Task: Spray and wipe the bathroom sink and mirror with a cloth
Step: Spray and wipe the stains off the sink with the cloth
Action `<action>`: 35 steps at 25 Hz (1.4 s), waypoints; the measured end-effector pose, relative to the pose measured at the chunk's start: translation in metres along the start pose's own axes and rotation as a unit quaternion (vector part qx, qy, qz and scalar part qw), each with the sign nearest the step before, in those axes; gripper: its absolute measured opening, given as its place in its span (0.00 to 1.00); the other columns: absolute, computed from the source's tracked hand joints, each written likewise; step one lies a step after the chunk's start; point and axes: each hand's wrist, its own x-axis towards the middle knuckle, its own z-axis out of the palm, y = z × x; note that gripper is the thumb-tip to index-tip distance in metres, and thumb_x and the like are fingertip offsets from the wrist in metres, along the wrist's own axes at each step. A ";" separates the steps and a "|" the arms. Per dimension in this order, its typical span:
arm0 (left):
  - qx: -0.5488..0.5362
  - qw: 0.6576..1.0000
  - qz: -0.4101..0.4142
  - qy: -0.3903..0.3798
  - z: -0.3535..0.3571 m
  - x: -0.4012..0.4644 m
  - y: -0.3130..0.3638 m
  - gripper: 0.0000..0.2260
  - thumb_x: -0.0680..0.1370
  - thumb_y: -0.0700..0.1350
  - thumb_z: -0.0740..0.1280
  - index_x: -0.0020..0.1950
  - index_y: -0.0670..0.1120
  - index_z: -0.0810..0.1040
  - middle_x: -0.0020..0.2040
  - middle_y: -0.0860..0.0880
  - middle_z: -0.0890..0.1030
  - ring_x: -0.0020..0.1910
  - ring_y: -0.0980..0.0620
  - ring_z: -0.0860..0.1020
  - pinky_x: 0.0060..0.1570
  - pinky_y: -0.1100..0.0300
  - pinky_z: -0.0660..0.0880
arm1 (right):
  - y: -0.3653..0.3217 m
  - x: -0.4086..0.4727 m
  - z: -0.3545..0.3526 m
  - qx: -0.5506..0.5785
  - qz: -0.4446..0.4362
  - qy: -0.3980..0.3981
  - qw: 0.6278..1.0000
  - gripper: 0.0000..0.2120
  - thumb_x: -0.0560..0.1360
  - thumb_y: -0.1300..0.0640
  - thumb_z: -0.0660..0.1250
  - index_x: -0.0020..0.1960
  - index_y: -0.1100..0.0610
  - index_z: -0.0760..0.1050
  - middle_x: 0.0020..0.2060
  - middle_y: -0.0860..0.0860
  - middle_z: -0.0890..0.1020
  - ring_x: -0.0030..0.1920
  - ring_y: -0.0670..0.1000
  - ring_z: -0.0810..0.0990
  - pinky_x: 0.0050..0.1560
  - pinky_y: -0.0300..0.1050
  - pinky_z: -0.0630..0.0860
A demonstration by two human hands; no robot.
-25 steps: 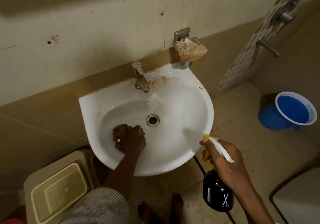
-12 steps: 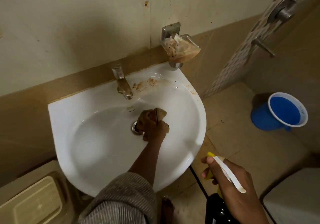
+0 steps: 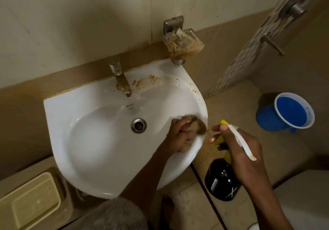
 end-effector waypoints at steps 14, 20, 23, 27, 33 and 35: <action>0.317 0.933 -0.125 -0.113 -0.208 -0.172 -0.008 0.15 0.59 0.48 0.75 0.43 0.57 0.79 0.48 0.53 0.82 0.45 0.50 0.83 0.38 0.57 0.80 | -0.024 -0.013 0.034 0.049 -0.010 -0.053 0.997 0.15 0.83 0.47 0.63 0.49 0.53 0.86 0.38 0.51 0.88 0.38 0.43 0.84 0.44 0.43 0.77; 0.552 0.826 -0.028 0.111 -0.245 -0.146 -0.021 0.26 0.64 0.71 0.59 0.52 0.60 0.84 0.53 0.51 0.75 0.55 0.46 0.78 0.59 0.52 0.72 | -0.029 -0.025 0.048 0.056 -0.013 -0.069 0.996 0.16 0.84 0.48 0.63 0.49 0.54 0.86 0.39 0.53 0.88 0.37 0.42 0.84 0.43 0.42 0.78; 0.580 0.802 -0.045 0.133 -0.212 -0.143 -0.042 0.30 0.67 0.74 0.53 0.51 0.59 0.85 0.56 0.49 0.76 0.57 0.43 0.76 0.62 0.49 0.68 | -0.027 -0.031 0.045 0.056 -0.019 -0.073 0.996 0.16 0.84 0.48 0.63 0.49 0.55 0.86 0.39 0.52 0.88 0.38 0.42 0.84 0.43 0.41 0.77; 0.474 0.863 -0.150 0.093 -0.161 -0.149 -0.048 0.22 0.74 0.72 0.61 0.58 0.61 0.81 0.62 0.46 0.71 0.62 0.41 0.73 0.68 0.45 0.66 | -0.021 -0.036 0.040 0.063 -0.013 -0.072 0.995 0.15 0.84 0.48 0.63 0.49 0.54 0.86 0.39 0.53 0.88 0.40 0.44 0.85 0.44 0.42 0.79; 0.310 0.938 -0.101 0.117 -0.074 -0.165 -0.026 0.36 0.62 0.74 0.57 0.64 0.57 0.79 0.55 0.48 0.69 0.57 0.41 0.76 0.63 0.44 0.74 | -0.020 -0.031 0.026 0.055 -0.014 -0.059 0.997 0.17 0.83 0.46 0.62 0.50 0.53 0.86 0.40 0.49 0.88 0.40 0.43 0.85 0.43 0.38 0.78; 0.265 0.955 -0.076 0.113 -0.045 -0.162 -0.017 0.34 0.63 0.68 0.60 0.67 0.58 0.77 0.54 0.50 0.67 0.57 0.43 0.76 0.63 0.46 0.75 | -0.021 -0.027 0.021 0.051 -0.018 -0.052 0.997 0.18 0.82 0.44 0.62 0.50 0.54 0.86 0.41 0.49 0.89 0.41 0.44 0.86 0.44 0.40 0.79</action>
